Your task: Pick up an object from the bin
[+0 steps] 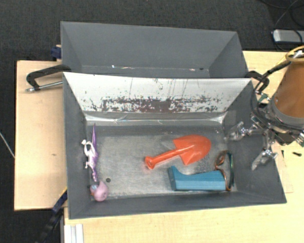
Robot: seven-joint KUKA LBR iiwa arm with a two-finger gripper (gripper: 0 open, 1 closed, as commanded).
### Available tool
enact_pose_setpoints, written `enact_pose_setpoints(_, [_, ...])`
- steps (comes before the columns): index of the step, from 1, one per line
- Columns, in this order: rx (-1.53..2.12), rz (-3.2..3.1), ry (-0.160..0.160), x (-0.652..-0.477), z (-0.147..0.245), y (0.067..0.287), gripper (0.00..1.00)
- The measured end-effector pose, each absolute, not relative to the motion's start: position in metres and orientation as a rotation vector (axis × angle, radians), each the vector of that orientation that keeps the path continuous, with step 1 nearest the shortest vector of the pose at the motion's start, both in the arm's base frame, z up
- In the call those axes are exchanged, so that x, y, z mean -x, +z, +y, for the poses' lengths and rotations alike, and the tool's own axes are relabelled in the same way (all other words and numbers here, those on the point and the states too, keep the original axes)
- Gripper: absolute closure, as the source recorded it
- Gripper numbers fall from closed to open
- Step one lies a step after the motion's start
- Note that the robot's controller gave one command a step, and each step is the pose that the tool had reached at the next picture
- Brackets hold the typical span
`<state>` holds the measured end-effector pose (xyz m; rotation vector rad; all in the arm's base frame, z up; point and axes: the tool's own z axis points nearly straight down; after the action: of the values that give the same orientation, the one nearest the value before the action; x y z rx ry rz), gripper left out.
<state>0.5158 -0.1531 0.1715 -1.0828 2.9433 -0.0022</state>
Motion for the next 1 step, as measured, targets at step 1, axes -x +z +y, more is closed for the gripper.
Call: enact_pose_setpoints(1, [1.083, 2.943, -0.002, -0.5158, -0.1531, 0.1715, 0.0])
